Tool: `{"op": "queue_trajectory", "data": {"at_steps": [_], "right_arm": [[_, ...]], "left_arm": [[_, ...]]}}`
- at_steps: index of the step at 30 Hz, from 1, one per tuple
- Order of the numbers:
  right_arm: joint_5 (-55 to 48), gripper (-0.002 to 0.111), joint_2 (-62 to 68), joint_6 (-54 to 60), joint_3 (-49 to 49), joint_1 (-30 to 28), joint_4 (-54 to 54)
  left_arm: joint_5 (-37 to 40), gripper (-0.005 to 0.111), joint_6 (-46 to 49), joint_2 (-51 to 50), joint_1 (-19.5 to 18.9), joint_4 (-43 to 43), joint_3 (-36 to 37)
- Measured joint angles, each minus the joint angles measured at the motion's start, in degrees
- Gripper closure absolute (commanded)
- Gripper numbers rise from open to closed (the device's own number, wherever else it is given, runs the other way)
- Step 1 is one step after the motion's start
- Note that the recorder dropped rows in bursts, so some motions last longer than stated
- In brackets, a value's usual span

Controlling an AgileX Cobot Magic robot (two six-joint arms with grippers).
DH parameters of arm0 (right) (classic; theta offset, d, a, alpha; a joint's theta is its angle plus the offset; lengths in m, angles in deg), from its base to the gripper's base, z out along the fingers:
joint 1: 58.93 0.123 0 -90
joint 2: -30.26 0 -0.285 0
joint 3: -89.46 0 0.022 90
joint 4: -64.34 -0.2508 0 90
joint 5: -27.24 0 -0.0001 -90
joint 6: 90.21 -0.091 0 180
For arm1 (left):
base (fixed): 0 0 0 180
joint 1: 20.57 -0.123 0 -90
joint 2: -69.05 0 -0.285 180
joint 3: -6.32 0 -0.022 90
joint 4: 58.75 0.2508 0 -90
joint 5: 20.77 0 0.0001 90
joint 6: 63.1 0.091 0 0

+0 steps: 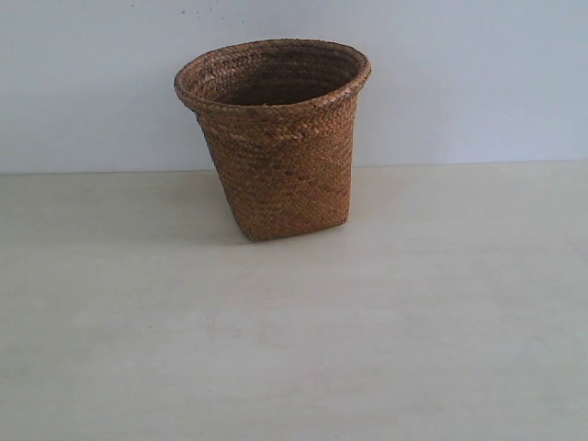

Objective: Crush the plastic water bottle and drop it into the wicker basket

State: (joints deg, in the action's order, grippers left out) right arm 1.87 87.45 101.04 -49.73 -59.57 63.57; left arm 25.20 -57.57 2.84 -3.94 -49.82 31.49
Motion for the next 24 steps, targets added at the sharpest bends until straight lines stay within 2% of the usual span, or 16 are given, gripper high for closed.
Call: {"op": "queue_trajectory", "data": {"at_steps": [5,9,16,24], "right_arm": [[5.9,0.108,-8.0,-0.1,4.6,0.0,-0.3],[6.9,0.108,-14.3,-0.6,5.5,0.0,-1.6],[7.1,0.108,-25.2,-0.9,7.2,0.0,-6.1],[13.2,0.108,-38.2,0.4,17.3,0.0,-11.3]], "left_arm": [[-7.2,0.102,-3.4,8.4,0.0,0.0,9.2],[-9.8,0.102,-7.4,15.6,0.0,0.0,14.6],[-16.3,0.102,-12.2,29.1,0.0,-0.8,22.1],[-26.6,0.102,-13.0,44.2,0.0,-1.4,30.1]]}}
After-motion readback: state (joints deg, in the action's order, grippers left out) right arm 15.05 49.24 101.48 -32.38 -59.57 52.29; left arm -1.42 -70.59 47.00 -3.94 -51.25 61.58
